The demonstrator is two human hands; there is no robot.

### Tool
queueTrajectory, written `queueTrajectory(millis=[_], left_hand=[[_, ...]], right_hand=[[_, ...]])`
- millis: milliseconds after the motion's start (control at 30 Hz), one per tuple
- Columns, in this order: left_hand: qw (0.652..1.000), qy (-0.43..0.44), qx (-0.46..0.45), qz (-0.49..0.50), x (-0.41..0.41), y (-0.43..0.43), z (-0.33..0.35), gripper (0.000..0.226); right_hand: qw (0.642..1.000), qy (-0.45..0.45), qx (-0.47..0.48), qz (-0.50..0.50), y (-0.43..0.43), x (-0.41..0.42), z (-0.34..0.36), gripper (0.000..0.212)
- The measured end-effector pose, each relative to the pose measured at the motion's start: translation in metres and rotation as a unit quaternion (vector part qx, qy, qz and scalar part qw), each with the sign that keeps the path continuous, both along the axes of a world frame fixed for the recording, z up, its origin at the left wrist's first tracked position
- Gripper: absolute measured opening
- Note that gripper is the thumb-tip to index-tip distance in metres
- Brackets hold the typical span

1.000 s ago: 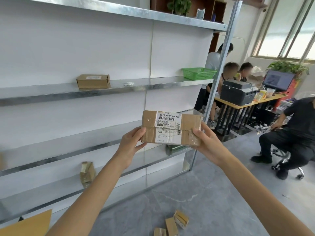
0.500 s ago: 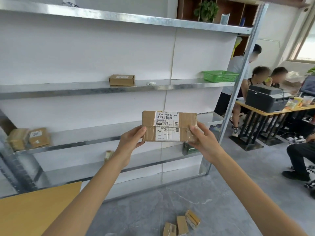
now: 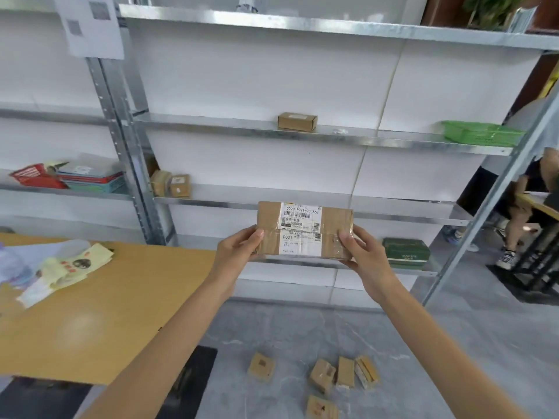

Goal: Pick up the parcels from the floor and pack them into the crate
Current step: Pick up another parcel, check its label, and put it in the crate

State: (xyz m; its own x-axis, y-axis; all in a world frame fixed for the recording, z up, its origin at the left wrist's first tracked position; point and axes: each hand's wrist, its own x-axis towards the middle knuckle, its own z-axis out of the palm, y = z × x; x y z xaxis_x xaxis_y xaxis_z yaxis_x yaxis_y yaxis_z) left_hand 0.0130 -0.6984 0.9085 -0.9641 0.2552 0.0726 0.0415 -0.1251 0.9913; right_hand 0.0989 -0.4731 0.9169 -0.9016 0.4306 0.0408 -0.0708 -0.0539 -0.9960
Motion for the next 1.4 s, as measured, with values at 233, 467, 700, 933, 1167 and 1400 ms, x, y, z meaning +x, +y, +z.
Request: queueTrajectory(millis=[233, 467, 700, 933, 1167, 1400], left_hand=[[0.996, 0.001, -0.019, 0.085, 0.053, -0.105, 0.012, 0.026], [0.984, -0.003, -0.024, 0.177, 0.117, -0.237, 0.015, 0.016], [0.963, -0.033, -0.044, 0.262, 0.2, -0.389, 0.003, 0.03], [0.954, -0.047, -0.071, 0.287, 0.259, -0.496, -0.013, 0.027], [0.944, -0.07, -0.08, 0.311, 0.26, -0.557, -0.037, 0.031], [0.942, -0.094, -0.116, 0.301, 0.211, -0.617, -0.063, 0.032]], right_hand=[[0.996, 0.0, 0.016, 0.087, -0.092, 0.012, 0.012, 0.032], [0.986, 0.011, 0.021, 0.163, -0.222, 0.037, 0.014, 0.032], [0.974, -0.01, 0.012, 0.227, -0.376, 0.09, 0.001, 0.031], [0.965, -0.049, 0.024, 0.258, -0.481, 0.13, -0.021, 0.039], [0.962, -0.09, 0.005, 0.259, -0.548, 0.124, -0.048, 0.035], [0.959, -0.123, 0.004, 0.257, -0.608, 0.074, -0.082, 0.039]])
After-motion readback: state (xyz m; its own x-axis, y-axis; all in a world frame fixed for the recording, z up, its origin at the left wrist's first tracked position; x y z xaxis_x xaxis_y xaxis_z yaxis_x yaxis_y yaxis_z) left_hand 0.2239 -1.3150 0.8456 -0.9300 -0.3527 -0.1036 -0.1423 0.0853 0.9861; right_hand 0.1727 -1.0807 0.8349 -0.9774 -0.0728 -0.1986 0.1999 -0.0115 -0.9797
